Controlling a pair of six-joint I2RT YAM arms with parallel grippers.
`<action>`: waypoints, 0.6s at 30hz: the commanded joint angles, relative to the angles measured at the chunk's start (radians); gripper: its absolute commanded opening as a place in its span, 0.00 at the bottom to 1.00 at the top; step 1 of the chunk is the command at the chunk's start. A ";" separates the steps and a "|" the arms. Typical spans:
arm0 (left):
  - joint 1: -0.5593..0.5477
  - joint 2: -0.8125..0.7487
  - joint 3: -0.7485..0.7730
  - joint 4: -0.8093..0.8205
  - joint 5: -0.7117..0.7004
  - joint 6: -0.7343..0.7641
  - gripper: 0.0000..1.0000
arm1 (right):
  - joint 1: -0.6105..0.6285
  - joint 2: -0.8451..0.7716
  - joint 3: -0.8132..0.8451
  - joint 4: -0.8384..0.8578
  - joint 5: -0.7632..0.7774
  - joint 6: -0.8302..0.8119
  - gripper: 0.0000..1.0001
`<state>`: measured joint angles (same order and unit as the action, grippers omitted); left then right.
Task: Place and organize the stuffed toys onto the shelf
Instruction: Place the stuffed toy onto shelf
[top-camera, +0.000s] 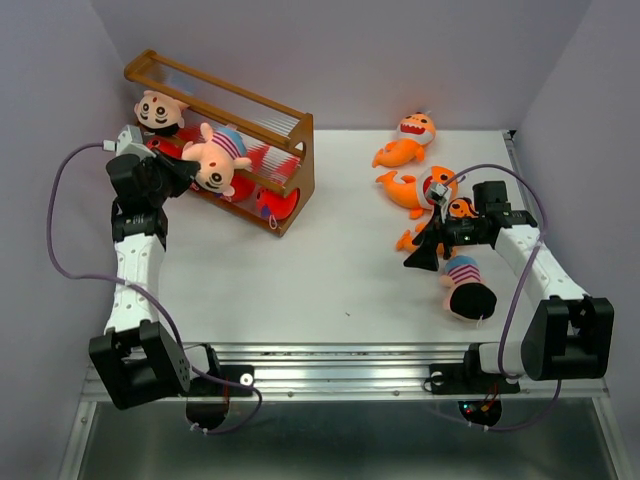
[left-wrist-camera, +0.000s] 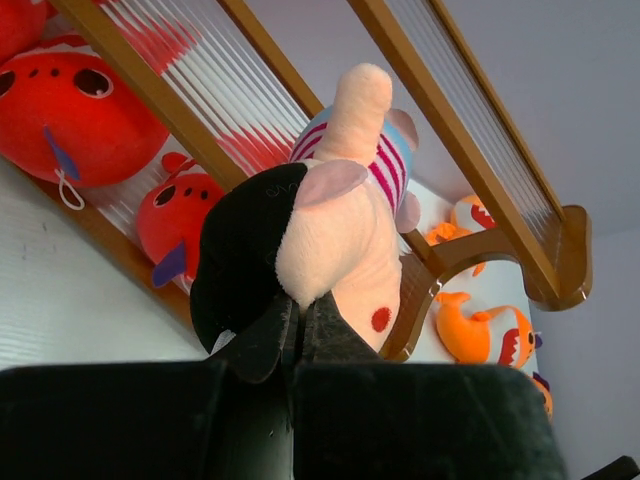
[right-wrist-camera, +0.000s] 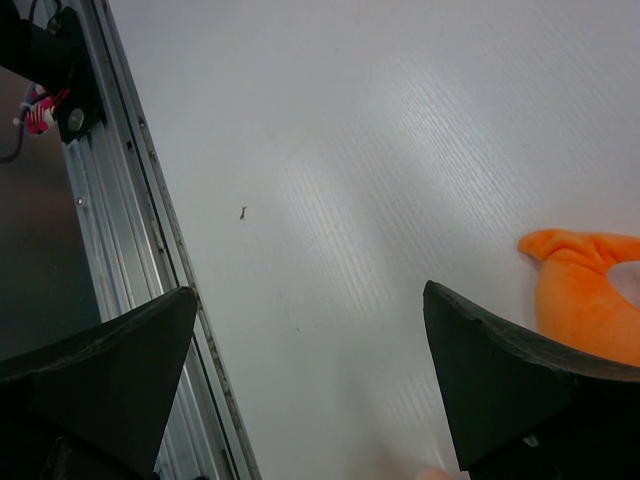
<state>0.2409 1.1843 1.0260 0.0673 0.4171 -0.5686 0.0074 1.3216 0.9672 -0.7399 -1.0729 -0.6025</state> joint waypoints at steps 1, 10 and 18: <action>0.024 0.064 0.077 0.134 0.052 -0.080 0.00 | -0.001 -0.032 -0.001 0.028 -0.010 -0.020 1.00; 0.038 0.219 0.164 0.221 0.032 -0.138 0.00 | -0.001 -0.021 -0.001 0.030 -0.005 -0.025 1.00; 0.037 0.391 0.221 0.364 0.023 -0.249 0.00 | -0.001 -0.009 0.001 0.031 0.004 -0.028 1.00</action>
<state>0.2714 1.5337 1.1751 0.2970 0.4366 -0.7574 0.0074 1.3216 0.9668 -0.7395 -1.0657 -0.6106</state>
